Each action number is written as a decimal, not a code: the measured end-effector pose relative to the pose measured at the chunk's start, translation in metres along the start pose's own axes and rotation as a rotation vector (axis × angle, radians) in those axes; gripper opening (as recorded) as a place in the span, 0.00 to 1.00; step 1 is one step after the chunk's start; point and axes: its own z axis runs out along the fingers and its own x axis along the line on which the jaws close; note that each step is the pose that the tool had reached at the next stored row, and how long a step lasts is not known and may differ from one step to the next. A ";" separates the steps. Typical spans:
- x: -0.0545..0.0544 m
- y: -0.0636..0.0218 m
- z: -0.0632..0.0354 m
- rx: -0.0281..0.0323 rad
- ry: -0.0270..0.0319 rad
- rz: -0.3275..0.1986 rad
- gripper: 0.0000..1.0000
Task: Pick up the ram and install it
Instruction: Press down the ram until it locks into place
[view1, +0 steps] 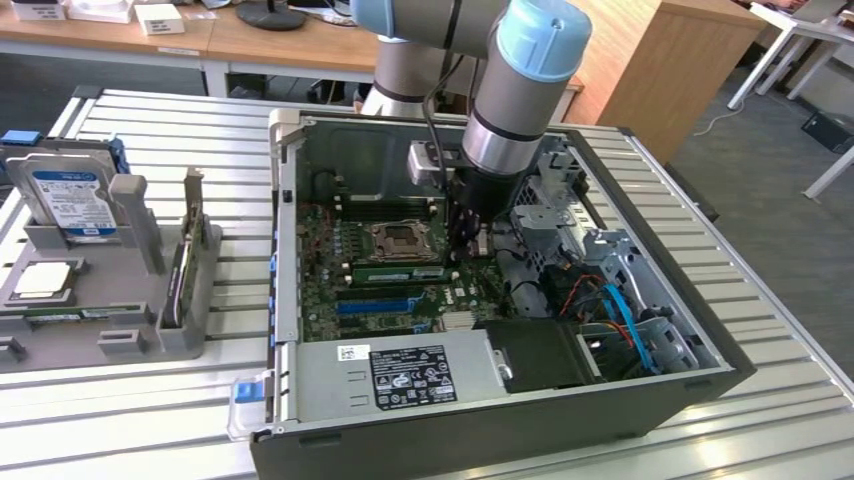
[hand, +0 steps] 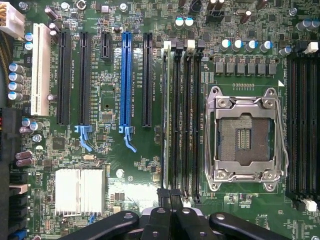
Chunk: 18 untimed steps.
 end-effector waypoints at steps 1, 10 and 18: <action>0.000 0.0000 0.0005 0.0001 -0.0003 0.000 0.11; 0.000 0.0001 -0.0012 0.0003 -0.0005 0.000 0.11; 0.000 0.0003 -0.0093 0.0001 -0.0001 0.000 0.11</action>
